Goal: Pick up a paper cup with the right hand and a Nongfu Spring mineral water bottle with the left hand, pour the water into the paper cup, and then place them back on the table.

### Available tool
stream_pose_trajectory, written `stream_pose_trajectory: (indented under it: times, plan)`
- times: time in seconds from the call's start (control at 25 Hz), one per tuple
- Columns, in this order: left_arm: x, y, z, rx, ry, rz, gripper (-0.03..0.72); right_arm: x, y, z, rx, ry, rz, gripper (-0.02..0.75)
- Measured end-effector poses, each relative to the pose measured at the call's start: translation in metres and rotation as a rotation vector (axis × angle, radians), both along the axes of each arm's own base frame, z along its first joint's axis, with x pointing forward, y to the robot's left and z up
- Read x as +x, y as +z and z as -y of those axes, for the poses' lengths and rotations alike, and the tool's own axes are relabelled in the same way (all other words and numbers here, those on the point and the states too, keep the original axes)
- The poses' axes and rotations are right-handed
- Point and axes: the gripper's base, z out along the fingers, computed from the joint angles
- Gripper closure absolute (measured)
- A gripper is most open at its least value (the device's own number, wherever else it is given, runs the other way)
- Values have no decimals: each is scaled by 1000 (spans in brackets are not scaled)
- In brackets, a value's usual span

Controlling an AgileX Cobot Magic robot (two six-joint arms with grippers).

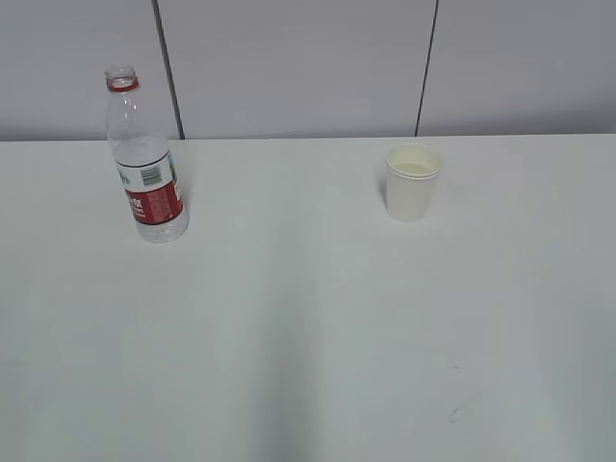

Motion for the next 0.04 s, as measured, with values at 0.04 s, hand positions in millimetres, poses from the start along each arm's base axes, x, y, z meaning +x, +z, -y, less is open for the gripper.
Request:
stream_pose_trajectory:
  times: [0.04]
  plan:
    - [0, 0, 0, 0, 0, 0, 243, 0, 0, 0, 0, 0, 0, 148]
